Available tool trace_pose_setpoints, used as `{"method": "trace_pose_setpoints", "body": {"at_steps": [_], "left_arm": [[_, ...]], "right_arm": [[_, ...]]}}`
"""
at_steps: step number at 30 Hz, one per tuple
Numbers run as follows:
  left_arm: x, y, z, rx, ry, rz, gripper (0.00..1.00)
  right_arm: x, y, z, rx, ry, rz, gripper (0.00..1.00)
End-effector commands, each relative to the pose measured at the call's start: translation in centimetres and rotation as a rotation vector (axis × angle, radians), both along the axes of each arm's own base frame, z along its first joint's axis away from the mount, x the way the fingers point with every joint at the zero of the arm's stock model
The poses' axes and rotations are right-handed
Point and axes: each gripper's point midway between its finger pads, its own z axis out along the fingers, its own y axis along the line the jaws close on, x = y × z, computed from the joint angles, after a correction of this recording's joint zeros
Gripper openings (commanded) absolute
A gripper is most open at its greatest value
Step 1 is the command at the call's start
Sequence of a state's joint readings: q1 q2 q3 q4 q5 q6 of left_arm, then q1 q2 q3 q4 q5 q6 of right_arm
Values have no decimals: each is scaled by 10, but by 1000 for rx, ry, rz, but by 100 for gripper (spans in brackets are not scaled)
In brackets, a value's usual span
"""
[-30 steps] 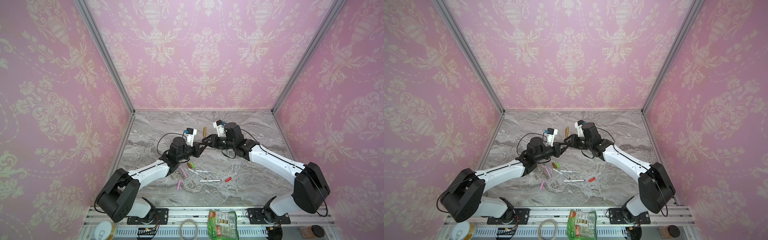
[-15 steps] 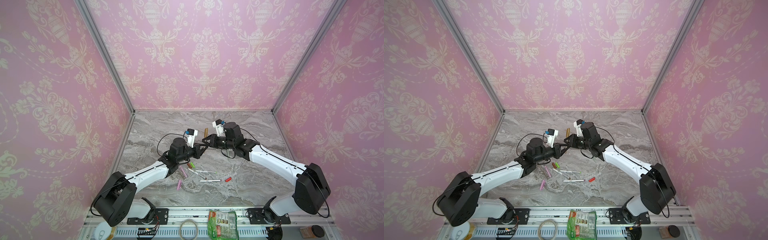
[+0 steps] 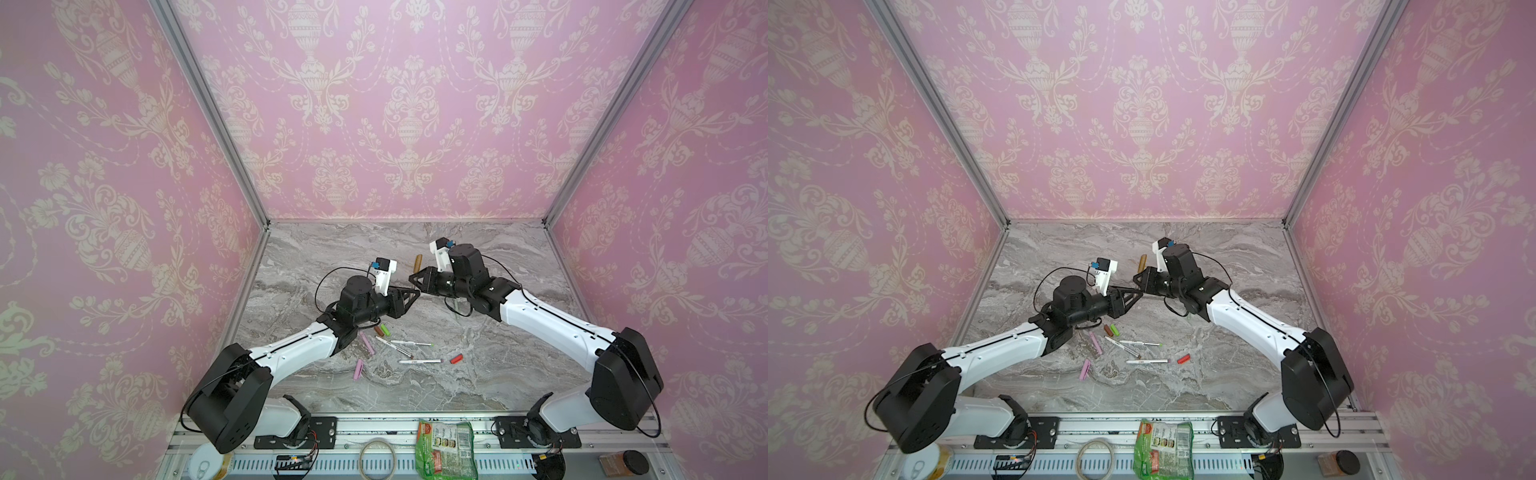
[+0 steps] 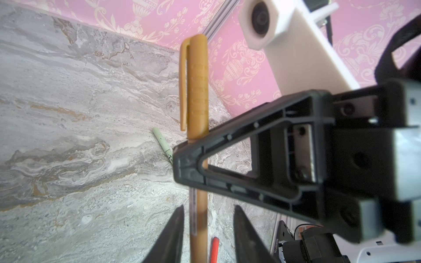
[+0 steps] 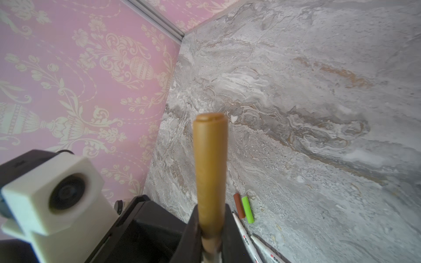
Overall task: Insert pens into pen caps
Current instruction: Place the pen at the center of the table.
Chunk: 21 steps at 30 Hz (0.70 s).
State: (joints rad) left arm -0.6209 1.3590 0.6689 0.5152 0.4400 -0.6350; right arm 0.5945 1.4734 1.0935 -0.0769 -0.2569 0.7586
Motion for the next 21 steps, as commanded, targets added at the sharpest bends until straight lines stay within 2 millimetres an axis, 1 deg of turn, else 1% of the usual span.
{"method": "trace_pose_setpoints", "body": {"at_steps": [1,3,5,7,10,11,14,15,17,21], "left_arm": [[-10,2,11,-3,-61,-25,55],[-16,6,10,18,-87,-31,63],[-21,12,8,49,-108,-28,70],[-25,20,9,85,-138,-16,76],[-31,34,13,142,-199,16,85],[-32,39,14,161,-219,29,88],[-33,53,19,210,-267,75,97],[-33,56,20,221,-275,86,99],[-33,59,23,224,-284,92,99],[-30,61,22,235,-267,104,99]], "right_arm": [[8,-24,7,-40,-3,-89,2],[9,-34,3,-65,16,-100,2],[8,-43,-7,-102,50,-102,3],[6,-53,-22,-157,101,-87,3],[-1,-68,-56,-258,210,-51,4],[1,-70,-56,-271,230,-43,4],[0,-78,-82,-365,299,3,4],[-1,-79,-91,-392,329,21,4],[-2,-79,-108,-432,379,51,3],[6,-80,-137,-486,435,59,4]]}}
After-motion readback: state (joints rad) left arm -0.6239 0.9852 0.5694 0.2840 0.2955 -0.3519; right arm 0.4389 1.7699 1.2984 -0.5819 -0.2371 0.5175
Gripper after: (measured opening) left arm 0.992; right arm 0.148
